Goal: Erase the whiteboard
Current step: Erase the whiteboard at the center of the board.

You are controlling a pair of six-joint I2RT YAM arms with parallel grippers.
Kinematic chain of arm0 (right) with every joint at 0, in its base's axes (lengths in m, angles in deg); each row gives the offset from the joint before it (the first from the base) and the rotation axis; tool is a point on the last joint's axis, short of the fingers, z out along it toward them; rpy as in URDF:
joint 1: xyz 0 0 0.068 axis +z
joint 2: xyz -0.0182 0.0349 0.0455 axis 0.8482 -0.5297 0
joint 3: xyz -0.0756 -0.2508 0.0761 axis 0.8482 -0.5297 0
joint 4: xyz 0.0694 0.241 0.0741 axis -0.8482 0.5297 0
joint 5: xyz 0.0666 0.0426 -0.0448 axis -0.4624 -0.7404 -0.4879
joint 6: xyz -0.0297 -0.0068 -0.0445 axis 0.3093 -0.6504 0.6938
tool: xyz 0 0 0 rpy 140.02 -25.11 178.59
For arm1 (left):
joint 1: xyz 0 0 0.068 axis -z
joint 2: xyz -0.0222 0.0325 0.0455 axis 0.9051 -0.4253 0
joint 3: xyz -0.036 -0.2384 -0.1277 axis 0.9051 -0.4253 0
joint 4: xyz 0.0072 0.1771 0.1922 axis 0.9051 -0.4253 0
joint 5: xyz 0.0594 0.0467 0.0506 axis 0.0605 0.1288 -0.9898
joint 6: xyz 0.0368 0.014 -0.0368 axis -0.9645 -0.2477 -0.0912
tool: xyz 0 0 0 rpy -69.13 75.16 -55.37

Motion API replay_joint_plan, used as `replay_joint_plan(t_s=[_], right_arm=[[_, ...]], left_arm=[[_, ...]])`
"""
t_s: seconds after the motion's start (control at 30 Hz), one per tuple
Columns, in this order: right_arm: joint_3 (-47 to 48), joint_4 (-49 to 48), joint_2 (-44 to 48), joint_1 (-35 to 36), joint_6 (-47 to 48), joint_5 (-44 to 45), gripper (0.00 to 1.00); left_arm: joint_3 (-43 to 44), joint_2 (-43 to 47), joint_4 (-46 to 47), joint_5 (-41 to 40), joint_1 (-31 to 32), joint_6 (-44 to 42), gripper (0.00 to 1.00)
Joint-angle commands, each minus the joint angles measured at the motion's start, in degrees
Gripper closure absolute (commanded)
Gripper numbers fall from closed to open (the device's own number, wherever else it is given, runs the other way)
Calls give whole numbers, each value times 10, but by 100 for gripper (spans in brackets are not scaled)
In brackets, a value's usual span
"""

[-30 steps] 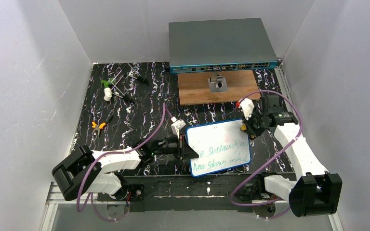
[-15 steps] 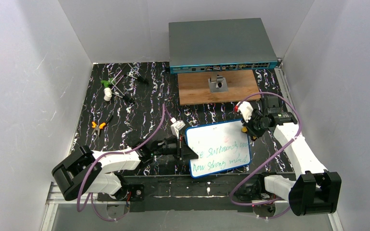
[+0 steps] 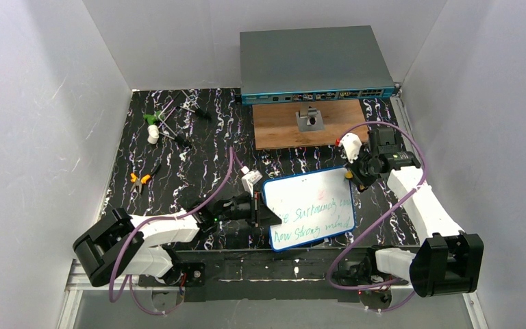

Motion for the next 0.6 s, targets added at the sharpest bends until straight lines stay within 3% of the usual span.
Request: replay_joint_plan(t_s=[0.0, 0.3, 0.57], right_arm=[[-1, 1, 4, 1, 23, 12, 99], [-39, 113, 28, 18, 147, -102, 99], [20, 6, 6, 25, 32, -39, 99]], left_arm=[[1, 34, 80, 34, 0, -18, 100], [-1, 31, 86, 38, -5, -17, 100], [-2, 30, 85, 40, -5, -13, 100]])
